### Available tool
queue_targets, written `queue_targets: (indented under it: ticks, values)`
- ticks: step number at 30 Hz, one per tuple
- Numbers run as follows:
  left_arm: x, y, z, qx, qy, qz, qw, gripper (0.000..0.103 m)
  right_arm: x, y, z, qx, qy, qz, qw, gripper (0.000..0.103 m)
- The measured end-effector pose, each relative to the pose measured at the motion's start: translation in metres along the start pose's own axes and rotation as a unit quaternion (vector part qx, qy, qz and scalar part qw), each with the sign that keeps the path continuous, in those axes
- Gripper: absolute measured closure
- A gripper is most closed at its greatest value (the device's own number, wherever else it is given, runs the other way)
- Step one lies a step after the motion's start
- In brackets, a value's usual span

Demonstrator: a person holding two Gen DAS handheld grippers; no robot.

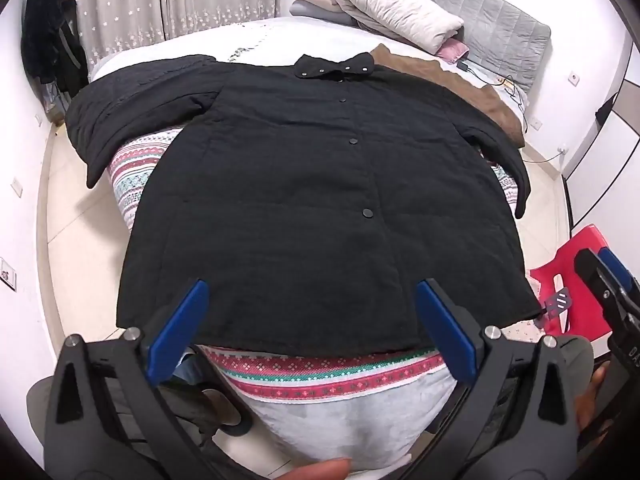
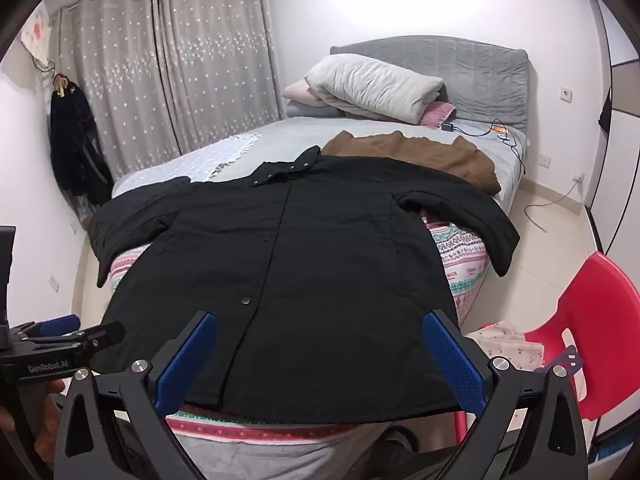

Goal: Fold large clothes

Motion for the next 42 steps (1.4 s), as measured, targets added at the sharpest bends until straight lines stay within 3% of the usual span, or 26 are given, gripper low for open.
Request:
queue_targets:
  ticks: [11,18,26,38,42]
  values:
    - [-0.003,0.007,-0.001,0.000,0.017,-0.003,0.9999,0.000,0.003,-0.002,0.000,0.002,-0.016,-0.003,1.000,0.000]
    - [-0.004,0.010,-0.002,0.008,0.027,-0.012,0.9995,0.000,0.003,0.001,0.006,0.001,0.009,0.000,1.000,0.000]
    - [-0.003,0.011,-0.001,0.000,0.019,-0.002,0.9998,0.000,0.005,0.001,0.009,-0.003,0.012,0.006,1.000,0.000]
    - [-0.008,0.003,-0.004,-0.007,0.045,-0.014,0.9989,0.000,0.005,-0.002,0.005,-0.004,0.020,0.012,1.000,0.000]
    - [-0.009,0.002,-0.004,-0.006,0.036,-0.016,0.9992,0.000,0.005,0.000,0.006,-0.005,0.019,0.015,1.000,0.000]
Point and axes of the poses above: each gripper's, at about its wrist camera, not at the fingertips, and x roughly the way its jaws point, y to its right, z to its underside, the point moved 4 cm from there along x, roughly the way its jaws point
